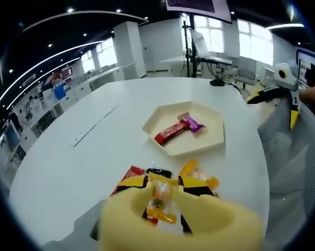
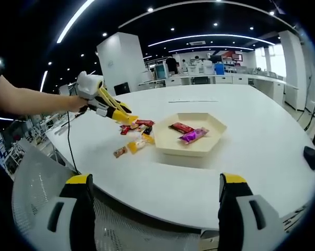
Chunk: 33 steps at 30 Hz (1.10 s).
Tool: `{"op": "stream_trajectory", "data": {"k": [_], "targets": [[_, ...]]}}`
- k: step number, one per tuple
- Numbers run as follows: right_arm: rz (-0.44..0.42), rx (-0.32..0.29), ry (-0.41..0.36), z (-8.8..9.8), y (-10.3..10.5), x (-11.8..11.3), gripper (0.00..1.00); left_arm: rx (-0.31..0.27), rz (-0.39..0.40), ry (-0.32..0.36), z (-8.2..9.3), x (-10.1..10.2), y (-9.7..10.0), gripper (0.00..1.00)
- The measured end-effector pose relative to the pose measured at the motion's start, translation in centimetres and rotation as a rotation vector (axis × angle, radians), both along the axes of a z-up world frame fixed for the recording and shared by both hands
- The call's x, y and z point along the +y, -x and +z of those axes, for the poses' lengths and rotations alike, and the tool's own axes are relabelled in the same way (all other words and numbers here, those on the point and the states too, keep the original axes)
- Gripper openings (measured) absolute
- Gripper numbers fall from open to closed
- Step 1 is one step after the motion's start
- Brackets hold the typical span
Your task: Place the target food into the container with the food tongs after gripping and lifting it, then release it inside without dropping or visibly crushing the food.
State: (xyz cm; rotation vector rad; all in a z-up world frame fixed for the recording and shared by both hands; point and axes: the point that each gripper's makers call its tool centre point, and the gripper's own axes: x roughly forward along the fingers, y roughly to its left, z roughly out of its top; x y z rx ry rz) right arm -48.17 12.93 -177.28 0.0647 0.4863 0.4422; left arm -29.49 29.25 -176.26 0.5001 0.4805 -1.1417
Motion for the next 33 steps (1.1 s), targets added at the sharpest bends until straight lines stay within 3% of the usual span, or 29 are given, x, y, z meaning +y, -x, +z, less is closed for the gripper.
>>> {"op": "stream_trajectory", "data": {"k": [10,16,33], "targets": [[0.001,0.004,0.0,-0.1,0.0,0.0,0.99,-0.015,0.0,0.017,1.5,-0.7,0.3,0.19],[-0.003,0.004,-0.001,-0.1,0.1,-0.1,0.99,-0.006,-0.008,0.011,1.2,-1.2,0.8,0.19],[-0.005,0.003,-0.004,0.0,0.0,-0.1,0.99,-0.02,-0.035,0.018,2.7,-3.7,1.0,0.2]]}}
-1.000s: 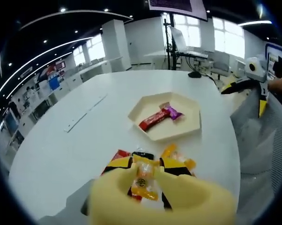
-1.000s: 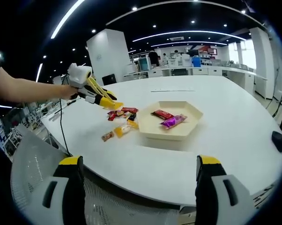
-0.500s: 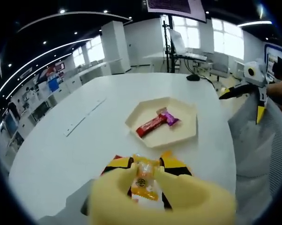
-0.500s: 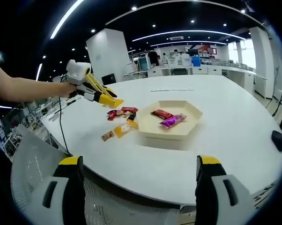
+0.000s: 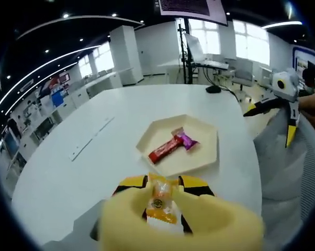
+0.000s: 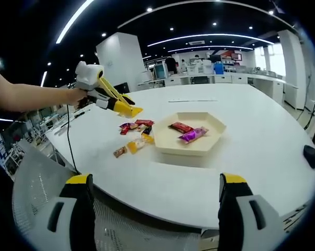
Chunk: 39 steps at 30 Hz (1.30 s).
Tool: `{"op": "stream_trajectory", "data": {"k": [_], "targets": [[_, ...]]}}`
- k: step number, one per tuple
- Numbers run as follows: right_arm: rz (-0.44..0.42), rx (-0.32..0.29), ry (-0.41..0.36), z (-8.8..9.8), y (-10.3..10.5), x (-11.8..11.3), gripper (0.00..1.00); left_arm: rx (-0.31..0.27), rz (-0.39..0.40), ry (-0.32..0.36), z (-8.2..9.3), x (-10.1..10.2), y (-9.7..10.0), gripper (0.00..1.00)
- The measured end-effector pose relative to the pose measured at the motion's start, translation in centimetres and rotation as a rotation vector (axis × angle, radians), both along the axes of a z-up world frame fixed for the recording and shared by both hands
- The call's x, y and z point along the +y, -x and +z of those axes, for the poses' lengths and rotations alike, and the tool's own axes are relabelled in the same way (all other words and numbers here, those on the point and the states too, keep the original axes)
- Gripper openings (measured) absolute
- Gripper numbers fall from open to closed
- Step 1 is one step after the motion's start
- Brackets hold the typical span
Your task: Place the target food into the container with the food tongs after gripping and lifting it, then release it inside without dropping or visibly crushing the food.
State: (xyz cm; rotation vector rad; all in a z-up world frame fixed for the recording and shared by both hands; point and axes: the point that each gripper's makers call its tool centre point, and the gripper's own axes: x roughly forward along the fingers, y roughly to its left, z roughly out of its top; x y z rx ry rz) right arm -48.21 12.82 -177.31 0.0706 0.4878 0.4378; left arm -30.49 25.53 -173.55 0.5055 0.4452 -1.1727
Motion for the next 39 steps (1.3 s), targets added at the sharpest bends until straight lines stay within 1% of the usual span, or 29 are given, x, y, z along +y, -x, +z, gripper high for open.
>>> {"op": "stream_trajectory", "data": {"k": [17,23,33,39], "targets": [[-0.006,-0.007,-0.006,0.1,0.0,0.0,0.99,-0.005,-0.044,0.022,0.9,-3.7,0.3,0.2],[-0.023,-0.022,-0.005,0.3,-0.1,-0.3,1.0,-0.008,-0.061,0.027,1.3,-4.9,0.4,0.2],[-0.028,-0.025,-0.007,0.4,-0.1,-0.3,1.0,-0.007,-0.084,0.025,1.3,-6.4,0.5,0.2],[-0.023,-0.025,-0.011,0.4,-0.1,-0.2,1.0,-0.012,-0.103,0.026,1.6,-7.8,0.8,0.2]]}}
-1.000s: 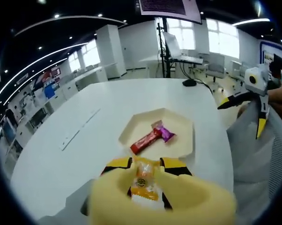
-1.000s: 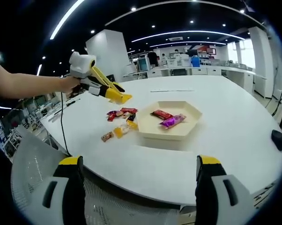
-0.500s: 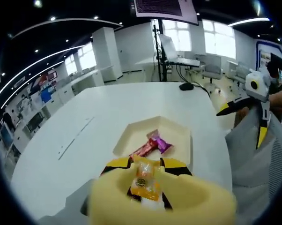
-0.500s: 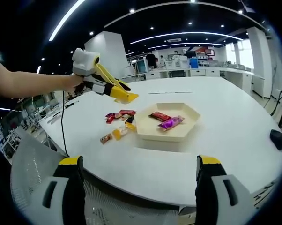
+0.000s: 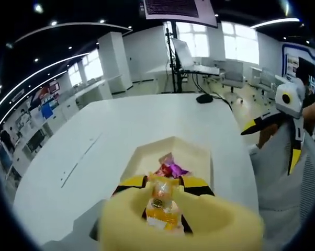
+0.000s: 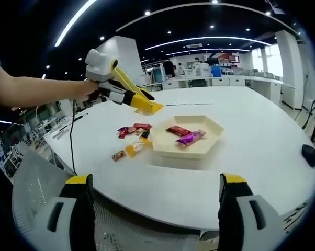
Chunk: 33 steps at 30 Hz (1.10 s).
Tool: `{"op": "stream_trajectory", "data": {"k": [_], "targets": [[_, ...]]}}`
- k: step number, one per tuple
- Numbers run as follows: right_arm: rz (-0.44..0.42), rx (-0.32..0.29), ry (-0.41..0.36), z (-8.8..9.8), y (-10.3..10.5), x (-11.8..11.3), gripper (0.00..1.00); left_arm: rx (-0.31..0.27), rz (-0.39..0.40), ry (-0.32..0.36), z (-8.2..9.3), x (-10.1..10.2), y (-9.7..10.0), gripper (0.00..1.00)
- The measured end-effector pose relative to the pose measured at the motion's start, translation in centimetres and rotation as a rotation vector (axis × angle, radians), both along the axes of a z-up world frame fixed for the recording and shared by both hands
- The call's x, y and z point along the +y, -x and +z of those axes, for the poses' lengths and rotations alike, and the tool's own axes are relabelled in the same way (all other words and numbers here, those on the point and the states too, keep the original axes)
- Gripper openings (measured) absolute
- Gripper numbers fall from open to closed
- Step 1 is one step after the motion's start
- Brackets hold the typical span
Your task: Place the target food into the container with the food tongs after gripping and lifting it, then release it inside without dropping or visibly crushing the food.
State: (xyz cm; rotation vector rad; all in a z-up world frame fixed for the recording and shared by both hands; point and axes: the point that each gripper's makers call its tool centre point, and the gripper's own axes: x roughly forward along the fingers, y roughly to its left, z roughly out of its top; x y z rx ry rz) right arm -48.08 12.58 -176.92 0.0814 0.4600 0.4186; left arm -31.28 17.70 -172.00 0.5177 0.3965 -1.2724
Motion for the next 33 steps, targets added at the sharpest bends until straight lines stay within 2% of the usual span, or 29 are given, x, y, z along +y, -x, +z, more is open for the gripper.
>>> {"op": "stream_trajectory", "data": {"k": [12,20,33], "targets": [[0.004,0.0,-0.007,0.0,0.0,0.1,1.0,0.008,-0.037,-0.006,-0.3,-2.5,0.4,0.2],[0.009,-0.001,-0.014,0.1,0.0,0.2,1.0,0.002,-0.051,-0.003,0.1,-3.9,0.2,0.2],[0.013,-0.001,-0.021,0.1,0.0,0.3,0.99,-0.008,-0.075,-0.002,0.3,-5.4,0.2,0.2]]}}
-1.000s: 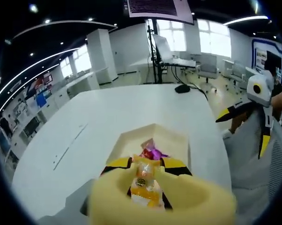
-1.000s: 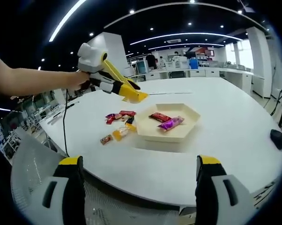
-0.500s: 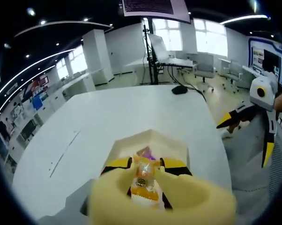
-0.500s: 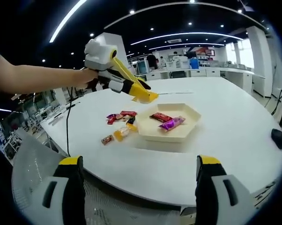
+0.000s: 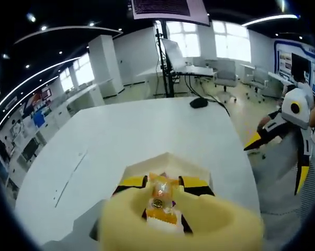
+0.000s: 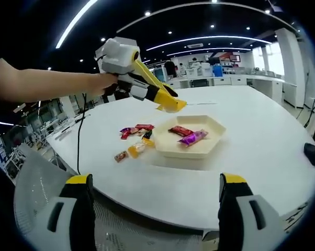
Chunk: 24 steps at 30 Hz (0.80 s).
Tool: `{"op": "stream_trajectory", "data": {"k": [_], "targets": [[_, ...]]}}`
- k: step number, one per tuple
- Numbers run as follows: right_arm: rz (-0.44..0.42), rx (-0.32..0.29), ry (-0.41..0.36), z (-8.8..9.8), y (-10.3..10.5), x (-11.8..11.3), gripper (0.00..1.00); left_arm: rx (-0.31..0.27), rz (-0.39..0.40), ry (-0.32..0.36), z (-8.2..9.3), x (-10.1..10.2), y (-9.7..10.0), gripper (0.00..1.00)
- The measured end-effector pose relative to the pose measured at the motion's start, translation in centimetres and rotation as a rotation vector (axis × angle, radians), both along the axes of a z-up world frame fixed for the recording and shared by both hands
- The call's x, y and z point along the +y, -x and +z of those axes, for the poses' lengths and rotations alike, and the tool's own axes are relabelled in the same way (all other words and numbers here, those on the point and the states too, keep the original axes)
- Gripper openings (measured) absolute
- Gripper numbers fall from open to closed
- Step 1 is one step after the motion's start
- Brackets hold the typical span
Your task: Place the target food into the container with the food tongs after gripping and lifting it, then release it inside without dropping or visibly crushing the food.
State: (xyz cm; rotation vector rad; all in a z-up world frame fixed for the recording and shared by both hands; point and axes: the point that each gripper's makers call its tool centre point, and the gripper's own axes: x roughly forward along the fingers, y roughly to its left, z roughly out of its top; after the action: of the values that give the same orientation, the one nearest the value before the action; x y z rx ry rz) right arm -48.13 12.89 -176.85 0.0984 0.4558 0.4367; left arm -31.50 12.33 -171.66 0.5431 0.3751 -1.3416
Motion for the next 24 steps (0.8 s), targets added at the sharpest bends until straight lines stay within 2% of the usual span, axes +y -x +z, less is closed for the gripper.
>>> {"op": "stream_trajectory", "data": {"k": [7,9,10,12,14,24], "targets": [[0.001,0.0,-0.002,0.0,0.0,0.0,0.99,0.013,0.004,0.008,0.0,-0.1,-0.1,0.23],[0.002,0.001,-0.003,0.0,0.0,0.0,0.99,-0.008,0.022,0.01,0.1,0.1,-0.7,0.23],[0.003,0.002,-0.004,0.0,0.0,0.1,0.99,0.021,0.027,0.026,0.2,0.1,-0.5,0.24],[0.002,-0.001,-0.001,0.0,0.0,0.0,0.99,0.001,0.026,0.015,0.2,0.3,-0.7,0.23],[0.002,0.001,-0.003,0.0,0.0,0.0,0.99,0.017,0.023,0.014,0.1,0.3,-0.5,0.23],[-0.001,-0.005,0.0,0.1,0.0,0.0,1.0,0.022,0.037,0.008,-0.4,1.2,-0.4,0.23]]}}
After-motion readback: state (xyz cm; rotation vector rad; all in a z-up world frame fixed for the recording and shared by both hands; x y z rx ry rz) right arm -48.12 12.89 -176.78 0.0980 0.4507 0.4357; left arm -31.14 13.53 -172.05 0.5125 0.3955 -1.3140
